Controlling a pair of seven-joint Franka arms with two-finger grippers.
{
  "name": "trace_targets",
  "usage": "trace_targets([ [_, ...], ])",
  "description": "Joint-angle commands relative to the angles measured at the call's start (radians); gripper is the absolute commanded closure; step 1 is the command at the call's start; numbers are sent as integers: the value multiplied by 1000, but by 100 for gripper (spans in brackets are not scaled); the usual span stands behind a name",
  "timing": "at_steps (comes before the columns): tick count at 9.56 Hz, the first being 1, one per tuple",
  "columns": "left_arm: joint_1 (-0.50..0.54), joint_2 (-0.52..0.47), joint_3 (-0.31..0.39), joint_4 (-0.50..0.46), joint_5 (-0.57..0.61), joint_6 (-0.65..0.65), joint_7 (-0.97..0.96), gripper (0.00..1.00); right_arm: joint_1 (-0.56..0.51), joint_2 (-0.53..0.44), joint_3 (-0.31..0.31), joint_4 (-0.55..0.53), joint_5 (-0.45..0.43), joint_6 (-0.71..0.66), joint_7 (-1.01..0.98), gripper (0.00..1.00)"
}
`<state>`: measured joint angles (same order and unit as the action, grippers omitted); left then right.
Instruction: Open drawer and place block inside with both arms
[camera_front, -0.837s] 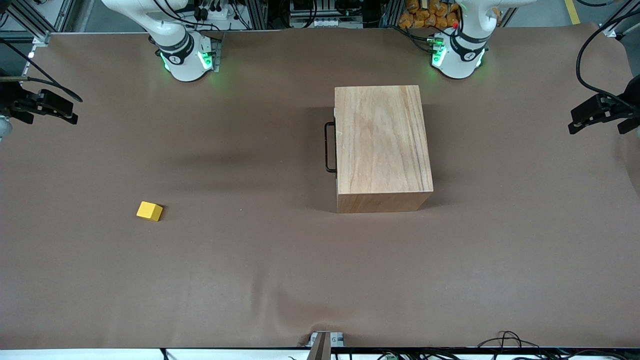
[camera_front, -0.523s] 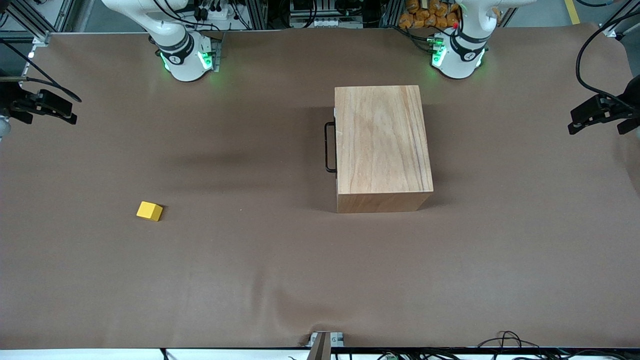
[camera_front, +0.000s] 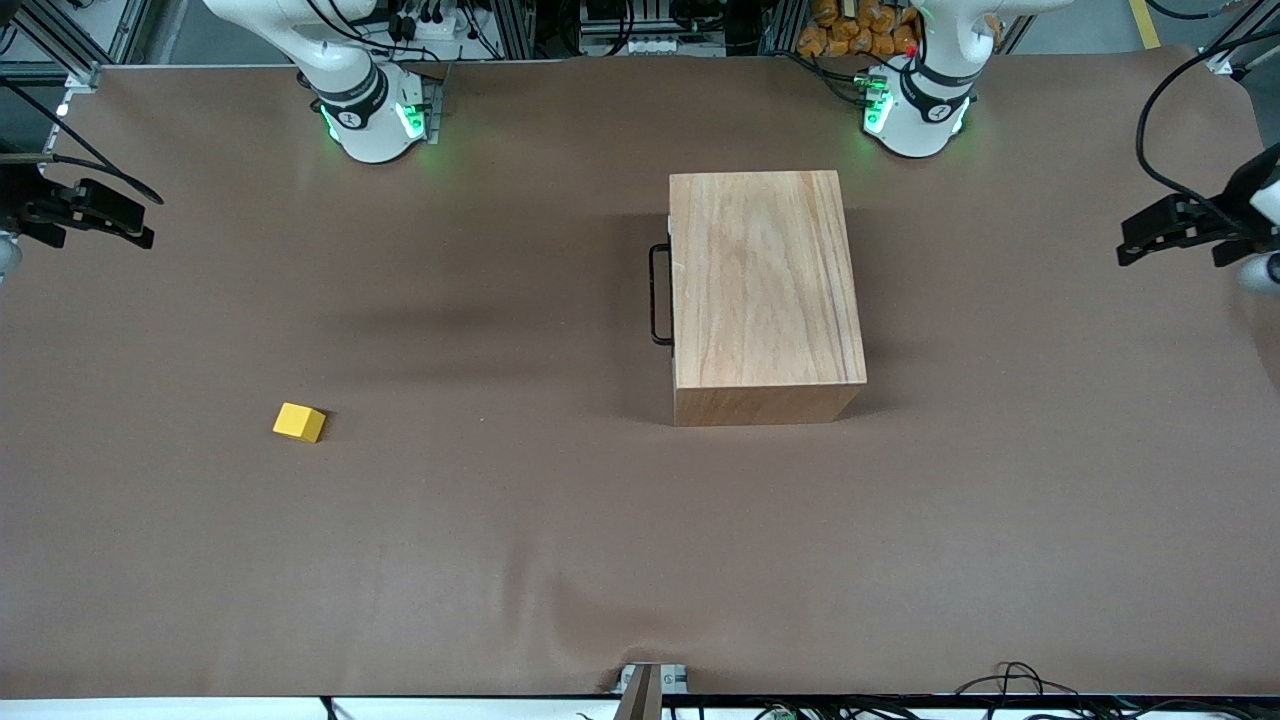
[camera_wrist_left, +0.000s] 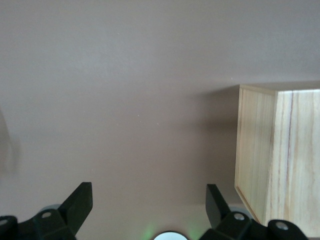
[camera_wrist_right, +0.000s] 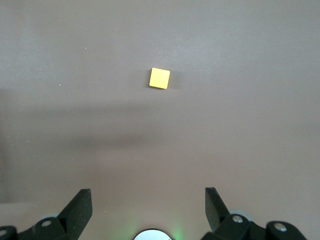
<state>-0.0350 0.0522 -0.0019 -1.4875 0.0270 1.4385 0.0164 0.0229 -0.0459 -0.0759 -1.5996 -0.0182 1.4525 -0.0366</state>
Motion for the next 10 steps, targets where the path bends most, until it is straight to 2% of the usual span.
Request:
trace_targets([
  [1, -11, 29, -29, 12, 4, -29, -13, 0, -11, 11, 7, 24, -14, -18, 4, 0],
  [3, -22, 55, -97, 18, -12, -17, -21, 0, -8, 11, 8, 23, -14, -15, 4, 0],
  [5, -23, 98, -163, 19, -15, 55, -76, 0, -8, 12, 8, 20, -14, -15, 4, 0],
  [7, -77, 145, -239, 30, 1, 65, -299, 0, -8, 12, 8, 18, -16, -14, 3, 0],
  [10, -225, 221, -240, 81, -1, 69, -537, 0, -3, 23, 8, 18, -16, -8, 4, 0],
])
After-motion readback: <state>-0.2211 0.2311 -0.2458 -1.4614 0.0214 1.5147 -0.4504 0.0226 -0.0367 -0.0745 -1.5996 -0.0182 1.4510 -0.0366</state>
